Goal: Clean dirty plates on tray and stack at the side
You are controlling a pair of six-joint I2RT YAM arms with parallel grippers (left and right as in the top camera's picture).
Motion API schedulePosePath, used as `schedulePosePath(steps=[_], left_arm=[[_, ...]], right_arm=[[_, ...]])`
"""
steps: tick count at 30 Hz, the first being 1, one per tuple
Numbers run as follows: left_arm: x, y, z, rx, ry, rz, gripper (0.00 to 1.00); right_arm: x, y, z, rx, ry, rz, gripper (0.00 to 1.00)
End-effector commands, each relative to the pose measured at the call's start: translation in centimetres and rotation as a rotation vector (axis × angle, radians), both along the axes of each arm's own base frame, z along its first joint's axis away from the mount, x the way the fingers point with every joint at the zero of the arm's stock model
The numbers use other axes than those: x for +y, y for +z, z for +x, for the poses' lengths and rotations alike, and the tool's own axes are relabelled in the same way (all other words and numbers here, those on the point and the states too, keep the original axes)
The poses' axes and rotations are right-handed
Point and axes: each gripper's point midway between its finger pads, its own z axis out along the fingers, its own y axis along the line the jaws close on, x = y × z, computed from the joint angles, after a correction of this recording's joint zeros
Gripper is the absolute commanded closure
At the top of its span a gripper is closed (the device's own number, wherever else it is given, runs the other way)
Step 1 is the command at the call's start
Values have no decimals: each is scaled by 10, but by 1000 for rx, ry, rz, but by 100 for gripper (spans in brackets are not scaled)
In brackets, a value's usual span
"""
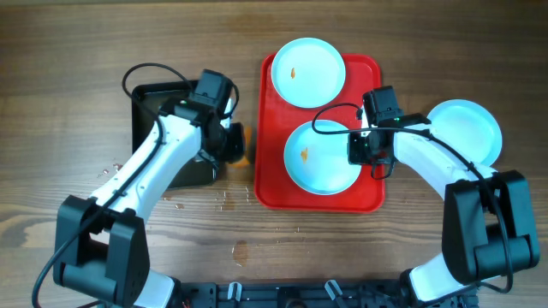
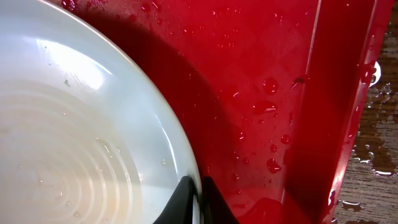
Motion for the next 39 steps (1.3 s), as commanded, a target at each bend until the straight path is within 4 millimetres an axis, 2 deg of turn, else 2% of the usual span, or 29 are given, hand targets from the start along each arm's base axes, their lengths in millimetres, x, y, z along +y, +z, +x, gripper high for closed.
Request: schedulePosePath(steps=[1,5,9,14,21,28,30,36,39], left_arm=[[46,6,19,-59,119,150,96],[80,2,28,-57,203,155,96],[97,-15,29,-74,160,169,96],[99,-51,22,-91,144,176,96],[99,-55,20,-86,144,176,96],[98,-71,13,-27,147,173,96],[99,-61,16,-34,152,173,96],[96,8,42,-91,157,162,96],[92,30,48,-114,152,148,96]], right_arm=[[-9,-16,-16,69,-19,-42,95],[-9,-16,-16,70,-22,-41,95],[-9,-16,-16,69,-22,-41,95],[-9,-16,-16,70,-22,-41,96],[-9,-16,-17,75,-22,-43,96],[-9,-17,-18,78,-22,-43,96],[-9,-17,-19,81,-21,-44,96],[-10,-17,-21,89,-21,-46,96],[-10,-17,-21,89,-21,-45,96]])
